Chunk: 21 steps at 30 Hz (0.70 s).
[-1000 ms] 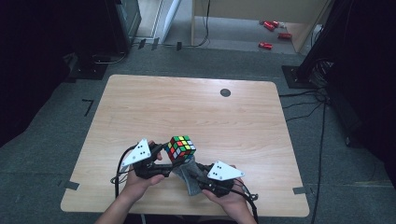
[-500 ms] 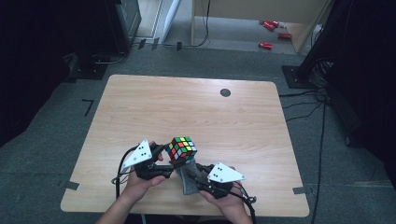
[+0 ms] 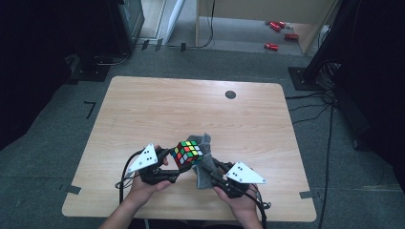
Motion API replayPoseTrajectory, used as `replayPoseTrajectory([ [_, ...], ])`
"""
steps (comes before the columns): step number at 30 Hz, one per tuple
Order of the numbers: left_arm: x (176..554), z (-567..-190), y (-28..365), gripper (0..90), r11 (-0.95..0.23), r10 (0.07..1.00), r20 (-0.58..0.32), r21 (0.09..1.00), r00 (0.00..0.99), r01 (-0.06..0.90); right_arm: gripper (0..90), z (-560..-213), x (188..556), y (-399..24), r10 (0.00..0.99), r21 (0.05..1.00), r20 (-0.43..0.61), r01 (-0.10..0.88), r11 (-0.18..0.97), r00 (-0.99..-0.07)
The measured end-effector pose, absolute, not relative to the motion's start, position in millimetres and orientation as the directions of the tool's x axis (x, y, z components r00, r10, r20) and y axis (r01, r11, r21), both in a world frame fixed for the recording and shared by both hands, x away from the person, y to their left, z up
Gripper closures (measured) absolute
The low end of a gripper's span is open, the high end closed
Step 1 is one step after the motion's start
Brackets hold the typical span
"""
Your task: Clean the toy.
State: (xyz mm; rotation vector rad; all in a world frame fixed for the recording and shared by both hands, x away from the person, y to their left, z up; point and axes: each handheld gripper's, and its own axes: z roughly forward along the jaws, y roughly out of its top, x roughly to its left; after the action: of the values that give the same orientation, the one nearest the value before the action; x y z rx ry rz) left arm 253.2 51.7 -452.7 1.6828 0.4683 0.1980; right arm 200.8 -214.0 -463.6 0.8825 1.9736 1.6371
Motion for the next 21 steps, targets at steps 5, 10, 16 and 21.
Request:
replayPoseTrajectory([
  [5, 255, -451, 57, 33.9, -0.071, 0.421, -0.151, 0.978, 0.894, 0.198, 67.2, -477, 196, -188, 0.648, 0.952, 0.034, 0.221, 0.210, -0.761],
  [10, 254, -451, 56, 33.9, -0.069, 0.426, -0.153, 0.977, 0.892, 0.200, 67.9, -482, 191, -172, 0.586, 0.947, 0.110, 0.264, 0.184, -0.803],
  [16, 253, -451, 55, 33.8, -0.061, 0.434, -0.146, 0.980, 0.889, 0.190, 69.7, -477, 190, -174, 0.605, 0.943, 0.228, 0.328, 0.059, -0.763],
  [21, 255, -450, 60, 33.9, -0.036, 0.456, -0.162, 0.979, 0.875, 0.200, 71.0, -484, 200, -196, 0.699, 0.907, 0.335, 0.418, -0.057, -0.632],
])
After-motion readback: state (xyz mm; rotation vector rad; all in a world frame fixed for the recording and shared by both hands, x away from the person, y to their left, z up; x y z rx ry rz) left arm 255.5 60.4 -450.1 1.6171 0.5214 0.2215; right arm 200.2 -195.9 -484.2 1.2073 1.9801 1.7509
